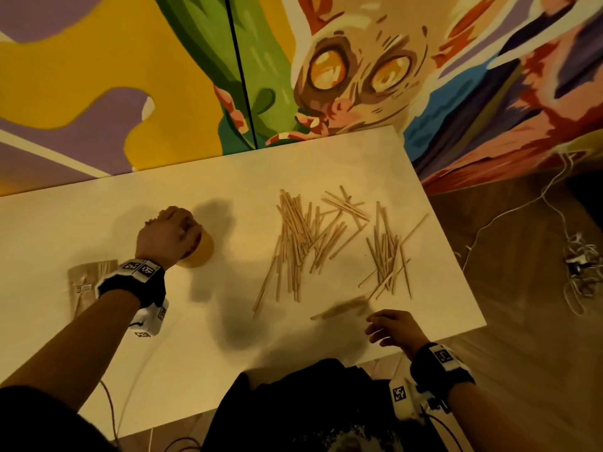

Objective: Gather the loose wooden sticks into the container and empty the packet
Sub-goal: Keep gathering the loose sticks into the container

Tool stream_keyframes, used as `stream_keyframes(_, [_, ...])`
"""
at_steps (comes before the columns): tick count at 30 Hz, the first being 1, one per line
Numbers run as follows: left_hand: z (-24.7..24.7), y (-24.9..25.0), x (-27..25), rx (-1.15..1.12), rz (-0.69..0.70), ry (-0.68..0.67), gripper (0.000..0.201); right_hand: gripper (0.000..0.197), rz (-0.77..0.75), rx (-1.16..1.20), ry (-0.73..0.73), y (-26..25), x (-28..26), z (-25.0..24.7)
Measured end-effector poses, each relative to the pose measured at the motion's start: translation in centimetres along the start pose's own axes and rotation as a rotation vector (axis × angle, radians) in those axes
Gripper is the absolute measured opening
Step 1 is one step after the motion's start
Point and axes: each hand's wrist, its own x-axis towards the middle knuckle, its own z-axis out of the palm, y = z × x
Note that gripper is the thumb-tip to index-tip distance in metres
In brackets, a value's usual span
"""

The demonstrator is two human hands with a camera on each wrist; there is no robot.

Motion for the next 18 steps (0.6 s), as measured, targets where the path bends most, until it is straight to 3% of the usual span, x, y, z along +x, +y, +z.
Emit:
stream_keyframes(2, [-1.1, 1.0, -0.5, -0.019, -0.030, 0.079, 0.041, 0.016, 0.004, -0.044, 0.001, -0.3, 0.7, -1.0])
stream_keyframes(5, [-1.8, 3.0, -1.2, -0.063, -0.031, 0.143, 0.033, 0.019, 0.004, -0.187, 0.028, -0.6, 2.0, -2.4])
stream_keyframes(7, [-1.3, 5.1, -1.8, -0.074, 0.066, 0.108, 0.036, 0.025, -0.009, -0.328, 0.054, -0.9, 2.7, -3.1])
stream_keyframes(10, [1.1, 8.8, -3.1, -0.144, 0.132, -0.058, 0.042, 0.031, -0.023, -0.479, 0.047, -1.2, 3.5, -3.5])
stream_keyframes(13, [5.6, 11.7, -3.4, -0.193, -0.012, -0.196, 0.036, 0.029, -0.007, -0.526, -0.002, -1.5, 4.0, -3.8])
stream_keyframes(15, [8.1, 13.1, -2.6, -0.234, -0.201, -0.292, 0.035, 0.028, 0.011, -0.529, -0.026, -1.8, 4.0, -3.8])
stream_keyframes(18, [10.3, 15.4, -0.4, -0.244, -0.434, -0.448, 0.059, 0.027, 0.024, -0.546, -0.050, -2.2, 3.6, -3.9])
